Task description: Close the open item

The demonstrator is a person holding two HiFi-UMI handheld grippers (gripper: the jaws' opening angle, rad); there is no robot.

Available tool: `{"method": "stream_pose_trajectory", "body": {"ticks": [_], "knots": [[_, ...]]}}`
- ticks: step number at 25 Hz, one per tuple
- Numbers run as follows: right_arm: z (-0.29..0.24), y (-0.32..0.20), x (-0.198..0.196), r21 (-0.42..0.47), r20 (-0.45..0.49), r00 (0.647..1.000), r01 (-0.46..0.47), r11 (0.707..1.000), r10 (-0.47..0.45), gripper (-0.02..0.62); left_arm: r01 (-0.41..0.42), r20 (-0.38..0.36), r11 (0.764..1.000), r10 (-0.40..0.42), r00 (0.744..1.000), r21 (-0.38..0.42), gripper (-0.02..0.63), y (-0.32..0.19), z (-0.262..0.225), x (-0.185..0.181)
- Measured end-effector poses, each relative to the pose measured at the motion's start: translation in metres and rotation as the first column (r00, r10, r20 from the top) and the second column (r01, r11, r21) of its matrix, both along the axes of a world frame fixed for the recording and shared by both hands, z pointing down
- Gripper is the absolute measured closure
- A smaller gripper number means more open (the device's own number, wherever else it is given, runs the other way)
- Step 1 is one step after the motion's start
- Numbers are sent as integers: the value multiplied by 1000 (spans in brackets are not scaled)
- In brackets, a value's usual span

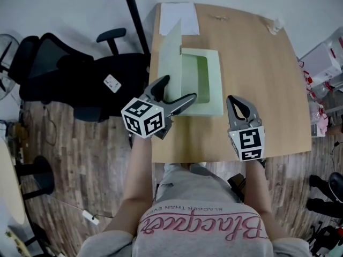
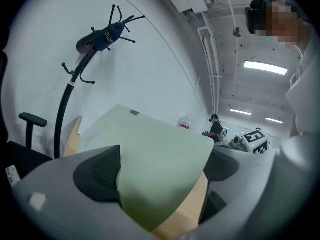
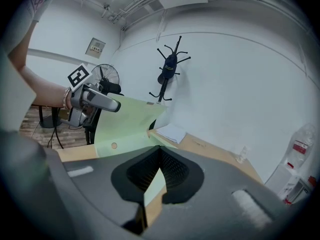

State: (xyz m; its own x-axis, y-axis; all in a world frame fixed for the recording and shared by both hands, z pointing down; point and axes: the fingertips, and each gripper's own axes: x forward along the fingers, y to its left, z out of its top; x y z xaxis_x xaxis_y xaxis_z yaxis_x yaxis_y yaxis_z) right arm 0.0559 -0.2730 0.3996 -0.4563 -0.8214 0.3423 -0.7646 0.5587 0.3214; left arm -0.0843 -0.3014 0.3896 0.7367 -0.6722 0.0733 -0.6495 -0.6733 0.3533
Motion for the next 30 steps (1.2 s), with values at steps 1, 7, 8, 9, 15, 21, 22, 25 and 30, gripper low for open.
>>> {"method": "stream_pose_trajectory", "body": {"ticks": [1, 7, 8, 9, 15, 21, 22, 25, 30], "knots": [[0, 0, 3, -1, 1, 1000, -6, 1000, 6, 592, -18, -1, 1000, 18, 1000, -4, 101, 0, 1, 5], [4, 2, 12, -8, 1, 999, -34, 999, 34, 592, -113, 37, 993, 113, 993, -20, 95, 3, 12, 29], [4, 2, 14, -9, 2, 999, -38, 999, 38, 592, -123, 52, 992, 123, 991, -19, 94, 3, 14, 33], [5, 2, 16, -10, 3, 999, -42, 999, 42, 592, -131, 68, 991, 132, 989, -17, 92, 4, 16, 37], [8, 2, 29, -18, 11, 998, -65, 998, 65, 592, -178, 158, 984, 180, 971, -23, 86, 7, 31, 60], [11, 1, 42, -28, 15, 996, -87, 996, 87, 592, -243, 222, 968, 252, 942, -68, 83, 12, 53, 84], [12, 1, 44, -30, 14, 996, -91, 995, 92, 592, -240, 222, 968, 252, 942, -78, 83, 10, 56, 87], [15, -1, 52, -37, 17, 994, -105, 994, 105, 592, -219, 209, 970, 237, 949, -107, 91, 2, 63, 92], [18, -4, 65, -48, 19, 992, -120, 992, 121, 592, -129, 244, 981, 162, 956, -147, 146, -16, 78, 93]]}}
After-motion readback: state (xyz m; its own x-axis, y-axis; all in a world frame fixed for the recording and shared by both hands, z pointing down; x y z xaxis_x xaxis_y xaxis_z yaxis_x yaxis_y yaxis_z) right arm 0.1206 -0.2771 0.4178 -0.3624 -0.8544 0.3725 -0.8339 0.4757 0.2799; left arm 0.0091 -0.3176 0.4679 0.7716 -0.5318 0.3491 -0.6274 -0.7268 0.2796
